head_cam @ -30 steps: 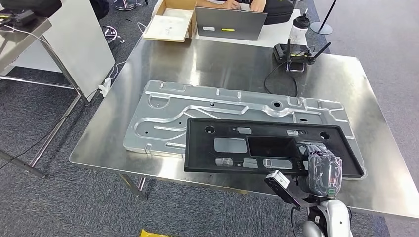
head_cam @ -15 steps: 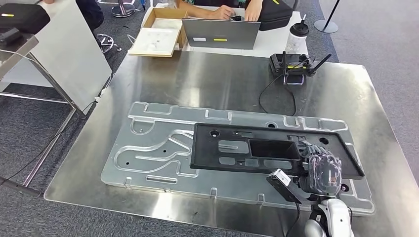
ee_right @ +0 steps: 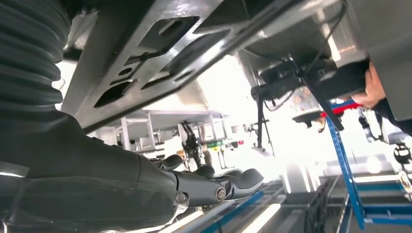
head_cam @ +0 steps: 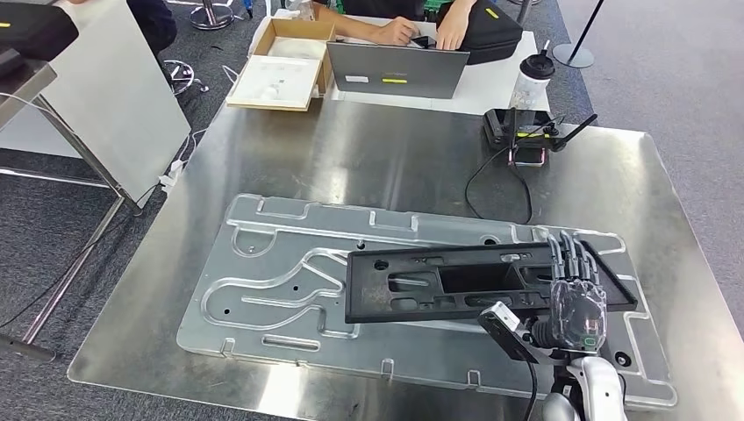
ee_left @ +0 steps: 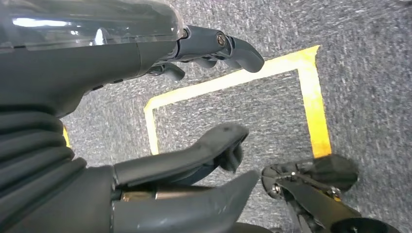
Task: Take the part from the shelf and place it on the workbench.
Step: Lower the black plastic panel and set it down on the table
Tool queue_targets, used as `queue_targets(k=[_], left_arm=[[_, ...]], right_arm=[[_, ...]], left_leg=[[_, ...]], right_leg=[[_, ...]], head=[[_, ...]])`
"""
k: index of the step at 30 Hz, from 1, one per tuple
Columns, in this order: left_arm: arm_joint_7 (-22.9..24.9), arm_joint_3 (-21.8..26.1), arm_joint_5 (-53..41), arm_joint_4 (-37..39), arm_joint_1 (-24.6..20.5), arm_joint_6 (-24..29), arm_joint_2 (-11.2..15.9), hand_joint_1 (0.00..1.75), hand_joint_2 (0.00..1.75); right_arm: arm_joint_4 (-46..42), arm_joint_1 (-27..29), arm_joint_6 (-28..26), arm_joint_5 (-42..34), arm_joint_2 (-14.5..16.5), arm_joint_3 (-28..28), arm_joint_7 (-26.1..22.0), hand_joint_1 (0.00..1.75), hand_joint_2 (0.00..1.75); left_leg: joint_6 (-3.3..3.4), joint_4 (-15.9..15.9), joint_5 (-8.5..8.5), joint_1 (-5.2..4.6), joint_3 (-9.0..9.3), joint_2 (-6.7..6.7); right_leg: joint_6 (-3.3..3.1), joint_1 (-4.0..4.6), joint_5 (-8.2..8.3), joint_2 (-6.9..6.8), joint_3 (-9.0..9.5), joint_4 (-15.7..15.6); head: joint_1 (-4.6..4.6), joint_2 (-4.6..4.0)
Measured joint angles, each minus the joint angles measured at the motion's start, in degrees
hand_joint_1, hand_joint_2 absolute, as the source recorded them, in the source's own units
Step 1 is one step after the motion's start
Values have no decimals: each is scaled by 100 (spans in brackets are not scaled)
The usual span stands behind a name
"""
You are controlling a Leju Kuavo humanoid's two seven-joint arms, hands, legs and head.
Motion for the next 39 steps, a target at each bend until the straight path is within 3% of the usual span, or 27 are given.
queue_targets(k=[1, 2, 3, 5, 6, 10, 12, 14, 15, 16, 17, 20, 22, 25, 27, 29, 30, 31, 32, 33, 35, 37, 39], left_arm=[[0, 0, 2, 0, -2, -2, -1, 0, 0], [0, 1, 2, 0, 1, -4, -2, 0, 0], [0, 1, 3, 0, 4, -6, -2, 0, 0], [-5, 1, 9, 0, 4, -11, -2, 0, 0], [-11, 1, 20, 0, 0, -19, -1, 0, 0], [-79, 3, 68, 0, -1, -141, 2, 0, 0], [-111, 7, 73, 0, -5, -186, 8, 0, 0], [-116, 8, 77, 0, -5, -208, 10, 0, 0], [-117, 8, 79, 0, -3, -217, 10, 0, 0], [-118, 9, 79, 0, 0, -222, 10, 0, 0], [-118, 10, 80, 0, 2, -229, 11, 0, 0], [-123, 13, 88, -4, -21, -260, 37, 0, 0], [-132, 14, 102, -9, -43, -281, 55, 0, 0], [-135, 20, 119, -7, -42, -310, 46, 0, 0], [-137, 25, 125, -4, -40, -321, 42, 0, 0], [-140, 30, 131, -4, -41, -326, 43, 0, 0], [-142, 34, 134, -4, -40, -327, 43, 0, 0], [-142, 39, 138, -4, -38, -327, 43, 0, 0], [-141, 44, 142, -4, -37, -327, 42, 0, 0], [-140, 47, 144, -4, -36, -327, 38, 0, 0], [-140, 51, 147, -5, -41, -326, 32, 0, 0], [-140, 54, 147, -6, -42, -325, 28, 0, 0], [-136, 57, 148, -6, -32, -324, 25, 0, 0]], right_arm=[[14, 7, 3, -2, 0, -3, 0, 0, 175], [22, 11, 5, -5, 0, -9, 0, 0, 175], [27, 11, 4, -8, 0, -15, 0, 0, 175], [37, 3, 4, -20, 2, -27, -2, 0, 175], [43, 1, 4, -28, 3, -32, -5, 0, 175], [55, 8, 5, -72, 8, -39, -46, 0, 175], [55, 6, 5, -87, 9, -40, -80, 0, 175], [58, 10, 15, -99, 13, -39, -108, 0, 175], [60, 12, 35, -110, 14, -39, -116, 0, 175], [61, 11, 75, -122, 15, -38, -120, 0, 175], [61, 5, 139, -135, 15, -38, -118, 0, 175], [51, -23, 409, -202, 11, -30, -103, 0, 175], [17, -38, 569, -283, -1, 1, -95, 0, 175], [-94, -53, 697, -350, -14, 109, -85, 0, 175], [-174, -59, 738, -352, -34, 173, -67, 0, 175], [-251, -64, 752, -330, -55, 242, -40, 0, 175], [-290, -63, 752, -305, -58, 284, -26, 0, 175], [-330, -61, 751, -276, -59, 327, -15, 0, 175], [-371, -59, 750, -252, -59, 368, -9, 0, 175], [-415, -58, 749, -233, -59, 407, -3, 0, 175], [-494, -66, 747, -208, -59, 468, 2, 0, 175], [-555, -66, 746, -190, -59, 516, 7, 0, 175], [-599, -59, 742, -168, -59, 559, 10, 0, 175]], left_leg=[[-12, 5, -23, 13, 21, -1], [-33, 17, -52, 31, 50, -2], [-63, 34, -86, 52, 81, -3], [-144, 81, -156, 64, 115, -12], [-188, 96, -167, 61, 118, -16], [-307, 149, -222, 72, 94, -14], [-332, 541, -541, 86, -59, -4], [-326, 1292, -970, 76, -347, -1], [-314, 1588, -1093, 67, -447, -1], [-290, 1698, -1111, 55, -457, -1], [-246, 1540, -1011, 33, -330, -1], [-48, 375, -599, -66, 359, 17], [3, 28, -514, -117, 518, 41], [20, -63, -332, -109, 480, 59], [64, -141, -167, -65, 395, 79], [83, -145, -46, -57, 248, 85], [71, -133, 6, -52, 165, 86], [53, -113, 53, -43, 82, 88], [29, -85, 93, -29, 1, 90], [-1, -49, 126, -10, -78, 92], [-67, 47, 174, 16, -210, 88], [-144, 114, 221, 10, -275, 80], [-235, 113, 289, 9, -301, 72]], right_leg=[[30, -33, 85, -9, -68, 38], [60, -64, 279, -20, -21, -147], [92, -94, 519, -31, 105, -483], [113, -101, 797, -31, 363, -1094], [86, -88, 827, -25, 422, -1239], [-116, -55, 836, -18, 420, -1285], [-211, -48, 872, -35, 400, -1312], [-271, -6, 906, -51, 350, -1312], [-294, 21, 926, -57, 319, -1309], [-314, 50, 949, -60, 290, -1307], [-327, 79, 975, -58, 264, -1306], [-320, 143, 1056, -56, 219, -1304], [-263, 132, 1110, -70, 206, -1306], [-158, 105, 1136, -70, 174, -1312], [-94, 91, 784, -53, 56, -1037], [-32, 44, 244, -47, -129, -395], [0, 15, 87, -47, -186, -78], [32, -13, 57, -49, -167, 100], [63, -40, 134, -50, -53, 87], [94, -68, 278, -53, 172, -143], [135, -103, 434, -48, 742, -923], [77, -86, 417, -16, 1021, -1371], [-44, -58, 449, 7, 977, -1393]], head=[[-1, 0], [-1, 0], [0, -1], [1, -1], [1, 0], [-2, -1], [-4, 0], [-5, 1], [-4, 1], [-5, 1], [-5, 0], [-2, -1], [-1, -1], [-2, -1], [1, -1], [2, -1], [2, -1], [1, -1], [1, -1], [1, -1], [2, -1], [-3, -1], [-7, -1]])
